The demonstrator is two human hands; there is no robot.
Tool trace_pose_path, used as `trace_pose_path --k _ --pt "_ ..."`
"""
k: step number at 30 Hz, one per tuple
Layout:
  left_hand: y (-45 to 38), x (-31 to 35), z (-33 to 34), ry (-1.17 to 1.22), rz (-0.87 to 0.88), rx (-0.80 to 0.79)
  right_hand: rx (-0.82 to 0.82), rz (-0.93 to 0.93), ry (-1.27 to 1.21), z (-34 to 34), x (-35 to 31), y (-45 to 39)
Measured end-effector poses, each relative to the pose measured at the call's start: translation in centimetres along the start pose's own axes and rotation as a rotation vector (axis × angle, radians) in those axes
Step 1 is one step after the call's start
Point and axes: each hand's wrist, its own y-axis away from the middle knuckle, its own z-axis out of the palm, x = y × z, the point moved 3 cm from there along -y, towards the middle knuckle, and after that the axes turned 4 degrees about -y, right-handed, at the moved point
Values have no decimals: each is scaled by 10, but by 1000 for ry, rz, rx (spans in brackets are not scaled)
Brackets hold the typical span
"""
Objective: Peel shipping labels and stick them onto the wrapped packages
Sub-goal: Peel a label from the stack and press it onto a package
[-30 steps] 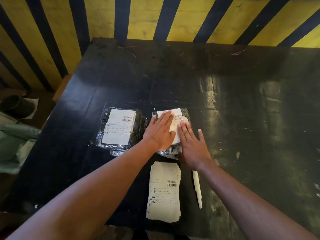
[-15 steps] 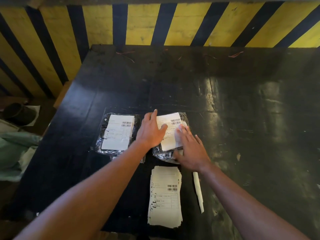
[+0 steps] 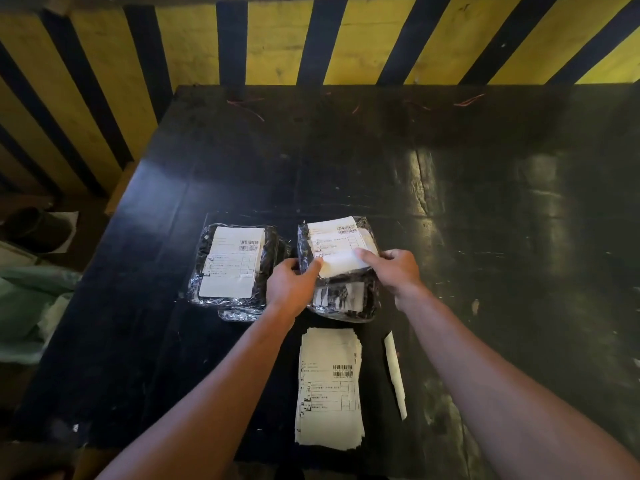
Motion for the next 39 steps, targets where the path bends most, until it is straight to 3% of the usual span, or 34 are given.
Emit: trace_pose_path --k 12,18,23,31,39 --pt "-11 45 -13 314 -3 33 31 -34 -226 -10 -42 -1" --pt "2 71 2 237 120 -65 65 -106 -315 -44 -36 6" --pt "15 78 68 43 189 -180 163 -64 -329 -100 7 1" --pt "43 64 224 -135 140 -415 378 69 -247 -213 102 -12" --pt "46 67 332 -245 129 -490 444 193 -171 -282 164 -56"
